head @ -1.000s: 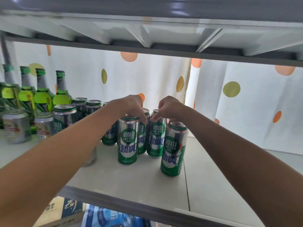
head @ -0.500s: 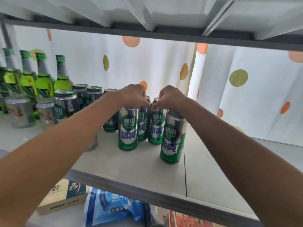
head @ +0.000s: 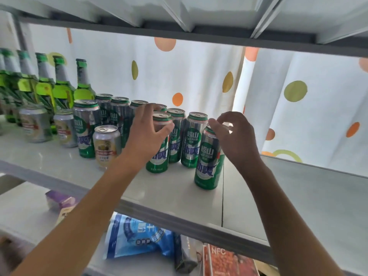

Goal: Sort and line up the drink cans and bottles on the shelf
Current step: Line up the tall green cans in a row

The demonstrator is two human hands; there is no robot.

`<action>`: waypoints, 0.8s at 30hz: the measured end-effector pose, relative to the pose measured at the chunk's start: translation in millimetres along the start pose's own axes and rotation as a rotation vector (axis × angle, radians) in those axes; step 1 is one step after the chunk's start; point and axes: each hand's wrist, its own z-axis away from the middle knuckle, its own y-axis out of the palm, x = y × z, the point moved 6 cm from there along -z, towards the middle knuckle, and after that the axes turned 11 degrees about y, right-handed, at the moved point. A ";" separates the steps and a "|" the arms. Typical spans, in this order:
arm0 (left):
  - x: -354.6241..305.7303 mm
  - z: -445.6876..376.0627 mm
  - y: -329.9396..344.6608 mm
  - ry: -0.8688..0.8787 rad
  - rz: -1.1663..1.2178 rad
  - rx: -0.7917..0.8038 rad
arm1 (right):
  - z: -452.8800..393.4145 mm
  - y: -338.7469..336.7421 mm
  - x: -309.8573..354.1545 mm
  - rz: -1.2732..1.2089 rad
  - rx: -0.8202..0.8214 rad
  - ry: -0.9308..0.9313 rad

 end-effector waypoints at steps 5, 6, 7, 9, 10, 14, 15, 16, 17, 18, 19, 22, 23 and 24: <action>17.5 4.4 -2.3 -0.082 0.038 -0.057 | 18.5 -3.5 -13.0 -0.249 -0.103 -0.070; 20.3 6.6 -1.3 -0.101 0.066 -0.070 | 21.3 -5.0 -14.9 -0.274 -0.128 -0.080; 22.8 9.2 0.7 -0.126 0.105 -0.092 | 23.7 -6.7 -17.0 -0.289 -0.154 -0.095; 25.5 15.2 5.6 -0.156 0.190 -0.149 | 28.5 -8.2 -21.2 -0.288 -0.189 -0.130; 25.7 18.3 8.4 -0.151 0.210 -0.171 | 30.3 -8.5 -23.0 -0.283 -0.193 -0.141; 28.1 28.0 17.3 -0.096 0.130 -0.201 | 32.1 -7.1 -28.2 -0.258 -0.147 -0.116; 28.9 30.1 18.6 -0.079 0.101 -0.204 | 32.2 -6.3 -29.3 -0.256 -0.123 -0.100; 28.7 31.6 19.2 -0.058 0.073 -0.204 | 32.5 -4.3 -30.5 -0.264 -0.083 -0.077; 27.9 32.3 19.8 -0.037 0.050 -0.198 | 32.8 -1.8 -32.1 -0.268 -0.037 -0.055; 26.3 32.0 19.9 -0.019 0.031 -0.188 | 33.2 0.9 -33.3 -0.258 0.002 -0.041; 24.2 31.1 19.6 -0.001 0.012 -0.174 | 33.8 2.9 -34.3 -0.242 0.029 -0.034; 17.5 27.8 14.5 0.053 0.023 -0.149 | 33.6 0.0 -36.4 -0.264 0.048 -0.019; 16.4 27.8 11.7 0.056 0.076 -0.151 | 33.0 -4.4 -37.2 -0.285 0.036 -0.009; 16.2 28.6 8.7 0.047 0.157 -0.156 | 32.6 -9.6 -38.8 -0.307 0.015 0.004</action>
